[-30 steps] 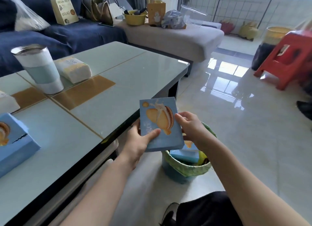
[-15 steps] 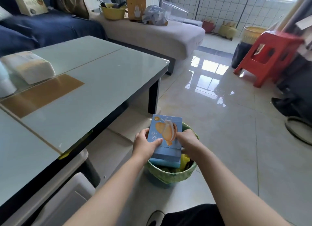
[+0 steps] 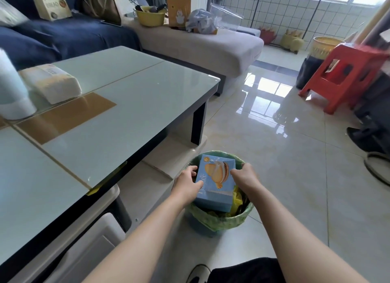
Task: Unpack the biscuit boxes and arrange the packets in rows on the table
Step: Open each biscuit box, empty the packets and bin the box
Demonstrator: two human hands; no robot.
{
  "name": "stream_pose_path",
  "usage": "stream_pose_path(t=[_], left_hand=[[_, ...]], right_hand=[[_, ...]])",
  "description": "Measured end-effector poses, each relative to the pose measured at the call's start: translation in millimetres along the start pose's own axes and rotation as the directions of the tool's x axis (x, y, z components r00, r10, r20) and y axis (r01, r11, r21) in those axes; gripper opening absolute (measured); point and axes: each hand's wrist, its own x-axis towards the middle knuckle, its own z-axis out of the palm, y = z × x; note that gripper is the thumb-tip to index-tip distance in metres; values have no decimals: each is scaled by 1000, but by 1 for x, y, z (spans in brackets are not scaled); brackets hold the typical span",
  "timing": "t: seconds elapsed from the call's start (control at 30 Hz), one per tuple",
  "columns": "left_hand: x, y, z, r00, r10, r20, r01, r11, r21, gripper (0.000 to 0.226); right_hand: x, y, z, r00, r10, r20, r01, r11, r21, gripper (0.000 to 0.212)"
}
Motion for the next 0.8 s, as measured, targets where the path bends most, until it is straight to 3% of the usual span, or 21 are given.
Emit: stream_pose_path(t=[0.2,0.33,0.7,0.8], left_hand=[[-24,8,-38,989,106,-103,-101,993,58,34],[-50,8,-74,970,163,-179,-144,983,116,26],[-147,-4,-179,888,166,-429,-106,981,162,18],[-174,-16,-208,847,181,-500,-88,975,205,16]], right_hand=[[-25,-34,1,963,-268,-33,262,957,-122,47],[-57,-61,10,907,-416,62,421,902,-99,48],[-146,-127,58,755,-617,222,639,768,-37,39],[-170,-150,78,674,-684,278,714,700,-8,37]])
